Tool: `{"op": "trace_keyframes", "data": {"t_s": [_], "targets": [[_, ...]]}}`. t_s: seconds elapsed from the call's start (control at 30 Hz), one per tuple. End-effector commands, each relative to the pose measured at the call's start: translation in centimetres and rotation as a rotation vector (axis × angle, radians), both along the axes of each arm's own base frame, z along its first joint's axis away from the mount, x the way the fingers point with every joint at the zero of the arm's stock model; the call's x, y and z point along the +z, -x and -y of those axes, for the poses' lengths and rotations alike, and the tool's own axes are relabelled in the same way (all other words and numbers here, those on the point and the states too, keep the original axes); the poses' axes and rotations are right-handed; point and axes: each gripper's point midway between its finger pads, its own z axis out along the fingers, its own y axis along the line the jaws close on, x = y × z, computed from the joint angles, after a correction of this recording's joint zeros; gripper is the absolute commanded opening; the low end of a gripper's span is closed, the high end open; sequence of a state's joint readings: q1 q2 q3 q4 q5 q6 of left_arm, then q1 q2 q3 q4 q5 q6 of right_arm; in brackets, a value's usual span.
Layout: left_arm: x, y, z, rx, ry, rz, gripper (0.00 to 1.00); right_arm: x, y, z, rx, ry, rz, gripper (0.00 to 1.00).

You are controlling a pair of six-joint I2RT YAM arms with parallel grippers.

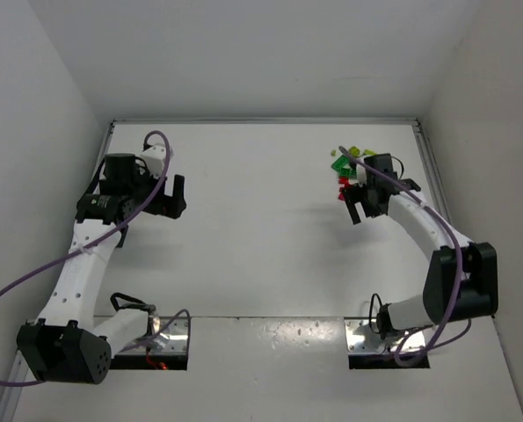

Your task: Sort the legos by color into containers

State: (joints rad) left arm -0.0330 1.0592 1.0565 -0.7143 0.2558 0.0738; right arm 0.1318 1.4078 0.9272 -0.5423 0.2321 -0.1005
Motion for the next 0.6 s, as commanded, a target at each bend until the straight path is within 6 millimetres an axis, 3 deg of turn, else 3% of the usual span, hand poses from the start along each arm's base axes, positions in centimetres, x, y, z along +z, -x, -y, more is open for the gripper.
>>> {"op": "trace_keyframes", "data": {"t_s": [0.0, 0.03, 0.07, 0.13, 0.2, 0.4, 0.57], "targets": [[0.5, -0.5, 0.2, -0.034, -0.005, 0.045, 1.00, 1.3, -4.3, 2.0, -0.089, 0.019, 0.078, 1.00], [0.3, -0.5, 0.4, -0.042, 0.002, 0.036, 1.00, 1.8, -5.3, 2.5, -0.106, 0.011, 0.091, 1.00], [0.3, -0.5, 0.4, -0.047, -0.005, 0.039, 1.00, 0.5, -5.9, 2.6, -0.106, -0.002, 0.054, 1.00], [-0.3, -0.4, 0.5, -0.054, 0.001, 0.020, 1.00, 0.5, -7.6, 3.4, -0.129, -0.009, 0.058, 0.97], [-0.3, -0.4, 0.5, -0.054, 0.001, 0.020, 1.00, -1.7, -8.2, 4.0, -0.144, -0.013, 0.003, 0.97], [-0.2, -0.7, 0.1, -0.038, -0.005, 0.029, 1.00, -2.8, -11.8, 6.3, -0.184, -0.045, 0.013, 0.94], [-0.3, -1.0, 0.1, -0.038, -0.005, 0.020, 1.00, -4.6, -13.4, 7.5, -0.201, -0.094, -0.020, 0.87]]}}
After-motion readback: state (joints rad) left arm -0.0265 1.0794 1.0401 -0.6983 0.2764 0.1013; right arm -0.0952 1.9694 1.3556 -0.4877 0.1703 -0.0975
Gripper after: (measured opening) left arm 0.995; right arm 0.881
